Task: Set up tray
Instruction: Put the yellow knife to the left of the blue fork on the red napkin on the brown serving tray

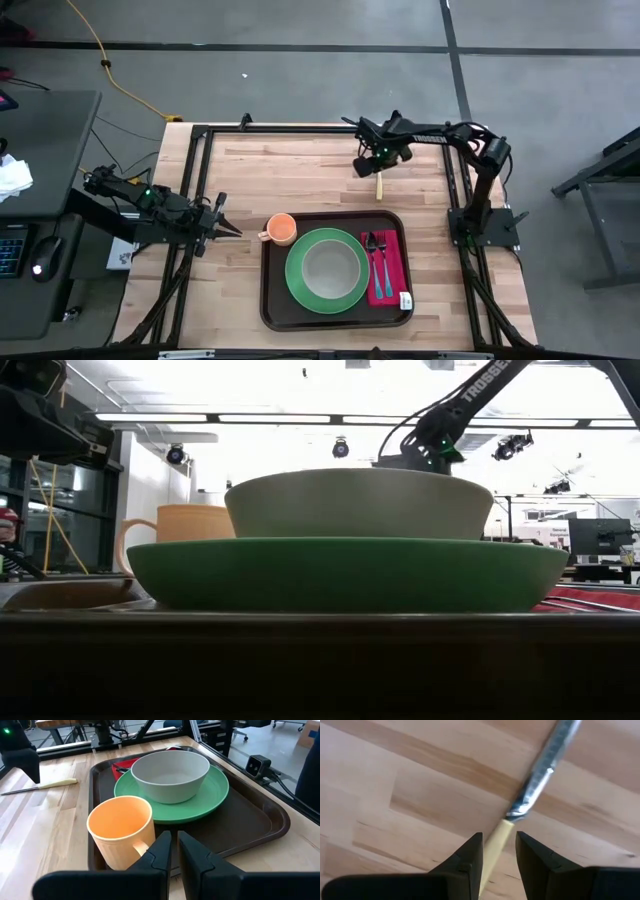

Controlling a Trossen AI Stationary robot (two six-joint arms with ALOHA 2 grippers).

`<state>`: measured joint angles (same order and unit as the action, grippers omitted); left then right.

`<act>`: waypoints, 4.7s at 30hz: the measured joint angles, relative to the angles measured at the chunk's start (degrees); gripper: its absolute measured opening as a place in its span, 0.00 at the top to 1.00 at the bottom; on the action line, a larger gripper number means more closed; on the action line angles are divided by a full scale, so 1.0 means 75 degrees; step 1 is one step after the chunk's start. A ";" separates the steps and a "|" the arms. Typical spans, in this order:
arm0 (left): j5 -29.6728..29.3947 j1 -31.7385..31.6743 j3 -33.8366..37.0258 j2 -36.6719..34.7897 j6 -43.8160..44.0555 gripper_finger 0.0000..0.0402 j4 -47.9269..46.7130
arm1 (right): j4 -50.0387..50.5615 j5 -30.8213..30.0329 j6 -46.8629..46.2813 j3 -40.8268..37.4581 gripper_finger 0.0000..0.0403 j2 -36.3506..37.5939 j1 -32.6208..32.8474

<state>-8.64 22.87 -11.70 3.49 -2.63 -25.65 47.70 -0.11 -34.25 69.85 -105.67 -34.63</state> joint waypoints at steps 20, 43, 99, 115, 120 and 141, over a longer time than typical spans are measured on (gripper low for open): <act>0.0003 0.0000 0.0000 0.0003 -0.0015 0.84 -0.0038 | -0.0195 -0.0007 -0.0112 -0.0173 0.77 -0.0297 0.0020; 0.0003 0.0001 0.0002 0.0002 -0.0009 0.84 -0.0038 | -0.0210 -0.0392 -0.0051 -0.0153 0.77 -0.0711 0.0146; 0.0003 0.0000 0.0002 0.0003 -0.0070 0.84 -0.0046 | 0.1758 -0.0036 -0.1019 -0.0182 0.95 0.0449 0.0649; 0.0003 0.0000 0.0000 0.0000 -0.0070 0.84 -0.0147 | 0.2684 0.0019 -0.2182 -0.0170 0.94 0.0703 0.1749; 0.0006 0.0003 0.0001 0.0000 -0.0078 0.84 -0.0210 | 0.2888 0.0022 -0.2805 -0.0168 0.94 0.1114 0.2108; 0.0012 0.0002 0.0000 0.0003 -0.0274 0.84 -0.0210 | 0.3328 0.0518 -0.6354 -0.0165 0.93 0.1606 0.4552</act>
<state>-8.56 22.89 -11.70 3.51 -4.69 -27.22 72.66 3.77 -81.91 68.62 -93.62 -0.49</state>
